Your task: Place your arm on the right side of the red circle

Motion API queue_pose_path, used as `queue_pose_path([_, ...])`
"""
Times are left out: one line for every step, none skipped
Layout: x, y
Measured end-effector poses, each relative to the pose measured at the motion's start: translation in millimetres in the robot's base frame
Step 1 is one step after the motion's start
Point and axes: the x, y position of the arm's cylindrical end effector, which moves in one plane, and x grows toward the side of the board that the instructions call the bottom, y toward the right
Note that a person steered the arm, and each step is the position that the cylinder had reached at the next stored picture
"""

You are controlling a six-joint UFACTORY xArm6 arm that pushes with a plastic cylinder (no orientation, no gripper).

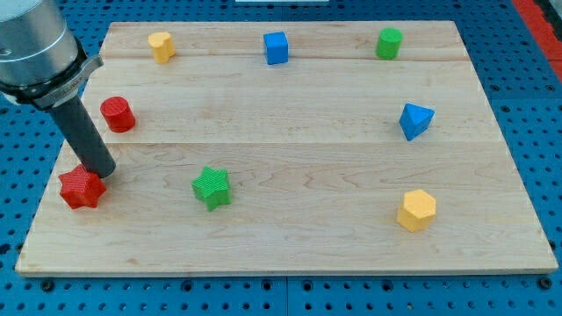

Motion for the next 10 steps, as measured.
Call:
queue_pose_path([0, 0])
queue_pose_path([0, 12])
queue_pose_path([0, 12])
queue_pose_path([0, 12])
queue_pose_path([-10, 36])
queue_pose_path([-29, 85])
queue_pose_path([-44, 115])
queue_pose_path([-59, 123])
queue_pose_path([-62, 117])
queue_pose_path([-67, 107])
